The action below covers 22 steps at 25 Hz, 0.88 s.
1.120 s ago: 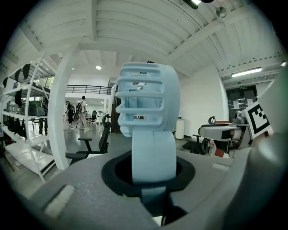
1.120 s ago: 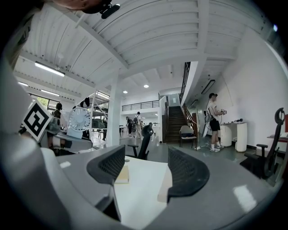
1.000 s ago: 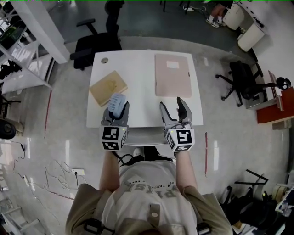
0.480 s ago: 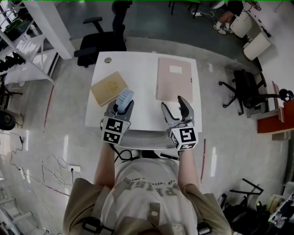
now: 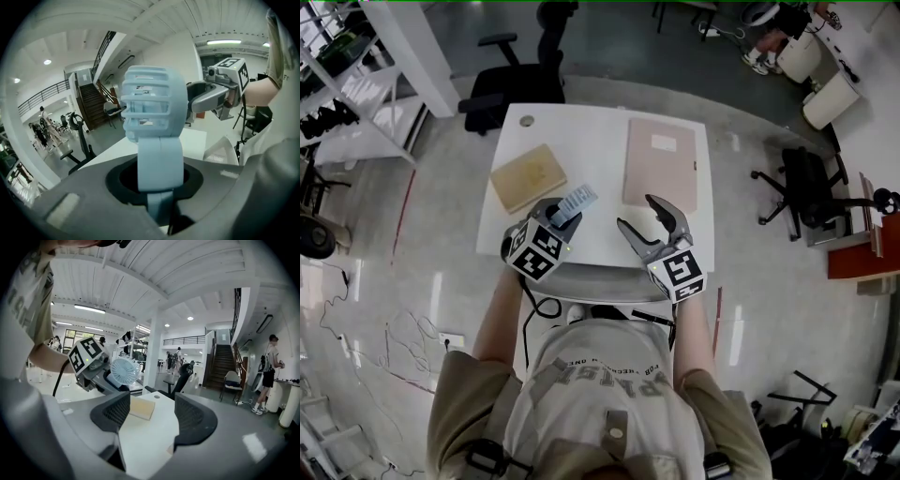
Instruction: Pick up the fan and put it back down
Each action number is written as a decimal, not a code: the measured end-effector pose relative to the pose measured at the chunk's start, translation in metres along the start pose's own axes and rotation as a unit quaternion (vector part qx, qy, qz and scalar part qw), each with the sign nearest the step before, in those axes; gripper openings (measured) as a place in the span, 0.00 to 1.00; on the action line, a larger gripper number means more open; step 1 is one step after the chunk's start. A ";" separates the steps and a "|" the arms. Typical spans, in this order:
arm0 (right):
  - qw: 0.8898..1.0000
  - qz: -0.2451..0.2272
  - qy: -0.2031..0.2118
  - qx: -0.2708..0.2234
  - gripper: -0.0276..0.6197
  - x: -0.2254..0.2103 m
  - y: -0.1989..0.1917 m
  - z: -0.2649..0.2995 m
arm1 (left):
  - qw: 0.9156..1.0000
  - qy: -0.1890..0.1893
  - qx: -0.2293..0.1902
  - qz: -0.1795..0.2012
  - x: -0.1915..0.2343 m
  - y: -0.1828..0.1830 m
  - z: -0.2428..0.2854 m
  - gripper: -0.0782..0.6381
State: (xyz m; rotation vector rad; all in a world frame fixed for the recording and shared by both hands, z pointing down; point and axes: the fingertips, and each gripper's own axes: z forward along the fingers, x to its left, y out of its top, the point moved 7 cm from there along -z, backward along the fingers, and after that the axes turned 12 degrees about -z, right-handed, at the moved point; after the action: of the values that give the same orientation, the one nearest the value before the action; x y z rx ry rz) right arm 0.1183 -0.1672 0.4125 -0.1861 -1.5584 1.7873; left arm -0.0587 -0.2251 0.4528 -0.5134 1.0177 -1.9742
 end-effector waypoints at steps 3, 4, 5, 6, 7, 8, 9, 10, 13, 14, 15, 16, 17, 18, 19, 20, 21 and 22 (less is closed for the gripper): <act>0.999 -0.021 0.041 0.012 0.47 0.009 0.000 0.004 | 0.999 -0.017 0.026 0.027 -0.005 -0.005 0.004 0.24; 0.998 -0.028 0.053 0.015 0.47 0.012 0.001 0.006 | 0.999 -0.022 0.033 0.037 -0.007 -0.006 0.005 0.24; 0.997 -0.034 0.064 0.016 0.47 0.014 0.003 0.008 | 0.998 -0.027 0.039 0.047 -0.009 -0.008 0.006 0.24; 0.996 -0.039 0.076 0.016 0.47 0.017 0.004 0.010 | 0.997 -0.033 0.045 0.055 -0.012 -0.010 0.007 0.24; 0.995 -0.045 0.089 0.017 0.47 0.019 0.005 0.011 | 0.996 -0.039 0.050 0.062 -0.015 -0.012 0.008 0.24; 0.993 -0.053 0.102 0.019 0.47 0.022 0.007 0.013 | 0.995 -0.047 0.056 0.069 -0.018 -0.015 0.009 0.24; 0.991 -0.064 0.117 0.023 0.47 0.026 0.007 0.015 | 0.994 -0.053 0.063 0.075 -0.020 -0.017 0.010 0.24; 0.988 -0.077 0.131 0.029 0.47 0.029 0.008 0.016 | 0.993 -0.059 0.069 0.082 -0.023 -0.019 0.010 0.24; 0.978 -0.116 0.165 0.053 0.47 0.040 0.004 0.021 | 0.988 -0.073 0.089 0.105 -0.028 -0.025 0.014 0.24; 0.975 -0.124 0.175 0.061 0.47 0.043 0.001 0.022 | 0.986 -0.077 0.095 0.114 -0.030 -0.027 0.015 0.24; 0.972 -0.131 0.185 0.068 0.47 0.045 -0.001 0.024 | 0.984 -0.082 0.101 0.125 -0.031 -0.028 0.016 0.24; 0.968 -0.138 0.196 0.073 0.47 0.048 -0.003 0.025 | 0.981 -0.086 0.108 0.136 -0.033 -0.029 0.017 0.24; 0.964 -0.147 0.208 0.078 0.47 0.050 -0.004 0.027 | 0.978 -0.090 0.114 0.147 -0.034 -0.030 0.018 0.24; 0.960 -0.155 0.220 0.083 0.47 0.052 -0.005 0.028 | 0.975 -0.093 0.121 0.159 -0.035 -0.031 0.018 0.24; 0.955 -0.163 0.231 0.088 0.47 0.054 -0.006 0.029 | 0.973 -0.097 0.127 0.169 -0.037 -0.033 0.019 0.24; 0.951 -0.171 0.241 0.092 0.47 0.056 -0.008 0.030 | 0.969 -0.102 0.133 0.179 -0.039 -0.035 0.020 0.24; 0.947 -0.177 0.250 0.096 0.47 0.057 -0.009 0.031 | 0.966 -0.106 0.140 0.189 -0.040 -0.037 0.021 0.24; 0.944 -0.183 0.258 0.099 0.47 0.059 -0.010 0.033 | 0.963 -0.109 0.147 0.199 -0.041 -0.039 0.022 0.24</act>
State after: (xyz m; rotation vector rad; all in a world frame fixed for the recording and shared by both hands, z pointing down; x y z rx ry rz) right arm 0.0625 -0.1576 0.4503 -0.2276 -0.9619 1.4383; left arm -0.0405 -0.1893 0.4975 -0.3213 0.6168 -1.6275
